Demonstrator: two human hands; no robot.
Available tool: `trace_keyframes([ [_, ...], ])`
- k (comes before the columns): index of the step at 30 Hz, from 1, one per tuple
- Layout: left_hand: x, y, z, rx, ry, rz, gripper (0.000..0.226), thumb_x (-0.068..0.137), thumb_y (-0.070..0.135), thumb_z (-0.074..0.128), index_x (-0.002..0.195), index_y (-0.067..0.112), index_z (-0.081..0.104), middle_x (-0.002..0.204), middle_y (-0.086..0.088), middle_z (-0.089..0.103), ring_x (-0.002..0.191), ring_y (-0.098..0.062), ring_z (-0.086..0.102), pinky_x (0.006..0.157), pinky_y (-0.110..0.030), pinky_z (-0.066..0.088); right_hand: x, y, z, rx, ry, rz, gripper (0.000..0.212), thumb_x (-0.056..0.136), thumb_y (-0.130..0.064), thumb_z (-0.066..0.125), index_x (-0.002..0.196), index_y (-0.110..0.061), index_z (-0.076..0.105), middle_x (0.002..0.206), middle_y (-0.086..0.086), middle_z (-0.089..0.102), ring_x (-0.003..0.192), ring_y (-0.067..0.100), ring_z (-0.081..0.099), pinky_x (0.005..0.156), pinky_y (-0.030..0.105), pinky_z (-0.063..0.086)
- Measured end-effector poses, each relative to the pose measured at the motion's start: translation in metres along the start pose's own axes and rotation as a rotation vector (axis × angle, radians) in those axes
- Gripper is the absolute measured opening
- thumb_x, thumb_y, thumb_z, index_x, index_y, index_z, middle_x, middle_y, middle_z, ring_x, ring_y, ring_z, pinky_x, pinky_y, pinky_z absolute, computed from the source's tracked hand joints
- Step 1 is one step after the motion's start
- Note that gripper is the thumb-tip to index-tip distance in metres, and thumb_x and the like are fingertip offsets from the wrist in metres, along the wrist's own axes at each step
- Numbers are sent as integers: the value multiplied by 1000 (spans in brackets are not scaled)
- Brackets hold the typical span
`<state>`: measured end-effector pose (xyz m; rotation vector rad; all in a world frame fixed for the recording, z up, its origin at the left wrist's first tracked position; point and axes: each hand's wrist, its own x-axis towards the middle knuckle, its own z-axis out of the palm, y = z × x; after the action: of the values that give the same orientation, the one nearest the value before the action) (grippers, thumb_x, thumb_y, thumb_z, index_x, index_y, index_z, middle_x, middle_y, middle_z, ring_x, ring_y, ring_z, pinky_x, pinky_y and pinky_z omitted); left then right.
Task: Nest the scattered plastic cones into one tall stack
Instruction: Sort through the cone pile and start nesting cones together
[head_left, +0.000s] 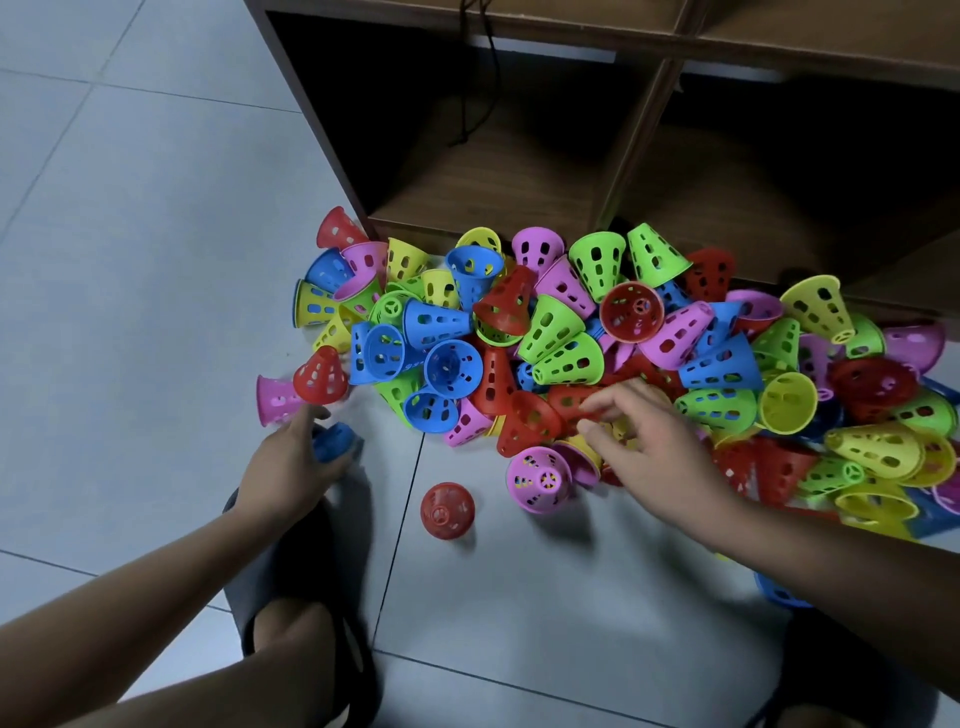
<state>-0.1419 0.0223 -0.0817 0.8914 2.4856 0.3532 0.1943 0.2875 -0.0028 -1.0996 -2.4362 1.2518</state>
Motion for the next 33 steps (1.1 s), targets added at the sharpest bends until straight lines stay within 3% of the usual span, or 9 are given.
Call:
trace_keyframes([
  [4, -11, 33, -5, -112, -32, 96, 55, 82, 34, 87, 128, 35, 55, 118, 7, 74, 97, -19, 72, 87, -42, 61, 11, 20, -6, -282, 2, -36, 37, 94, -30, 77, 127, -24, 61, 128, -10, 48, 111, 9, 54, 91, 31, 49],
  [7, -20, 65, -9, -214, -70, 181, 55, 82, 35, 89, 125, 40, 56, 114, 16, 70, 105, -7, 70, 86, -42, 63, 17, 33, -6, -372, -66, -51, 46, 95, -37, 74, 137, -24, 57, 132, -10, 46, 106, 14, 61, 88, 38, 57],
  [11, -34, 116, -20, -330, -86, 303, 54, 82, 37, 91, 124, 42, 56, 118, 26, 67, 111, 3, 65, 93, -19, 54, 22, 40, -5, -334, -78, -57, 35, 96, -31, 73, 129, -26, 60, 119, -11, 52, 90, 15, 64, 78, 45, 59],
  [13, -41, 139, -26, -375, -103, 370, 55, 83, 38, 91, 127, 37, 59, 119, 27, 67, 113, 4, 65, 94, -14, 50, 24, 42, -7, -305, -58, -60, 29, 95, -25, 75, 122, -23, 65, 110, -11, 53, 86, 12, 61, 77, 43, 58],
  [19, -53, 193, -38, -487, -171, 629, 50, 87, 34, 89, 128, 22, 63, 122, 17, 68, 117, -12, 69, 99, -33, 57, 23, 35, -20, -206, 30, -67, 19, 94, -22, 78, 112, -21, 70, 99, -11, 54, 83, 0, 59, 75, 21, 53],
  [22, -56, 208, -29, -438, -199, 722, 50, 89, 39, 87, 130, 22, 62, 126, 16, 68, 118, -11, 68, 96, -38, 58, 20, 27, -33, -160, 66, -56, 19, 94, -21, 78, 111, -21, 71, 99, -7, 57, 82, 5, 61, 74, 23, 54],
  [27, -57, 206, -2, -329, -232, 750, 51, 89, 48, 84, 129, 28, 59, 126, 23, 64, 111, 3, 63, 93, -24, 53, 9, 10, -52, -105, 105, -2, 22, 92, -24, 79, 113, -23, 72, 96, -11, 60, 86, 7, 61, 74, 25, 55],
  [33, -50, 182, 13, -260, -269, 761, 55, 89, 55, 82, 133, 30, 62, 129, 22, 67, 113, -1, 64, 94, -25, 53, -8, -18, -72, 83, 149, 34, 26, 92, -21, 81, 115, -25, 71, 96, -11, 69, 89, 10, 68, 80, 27, 58],
])
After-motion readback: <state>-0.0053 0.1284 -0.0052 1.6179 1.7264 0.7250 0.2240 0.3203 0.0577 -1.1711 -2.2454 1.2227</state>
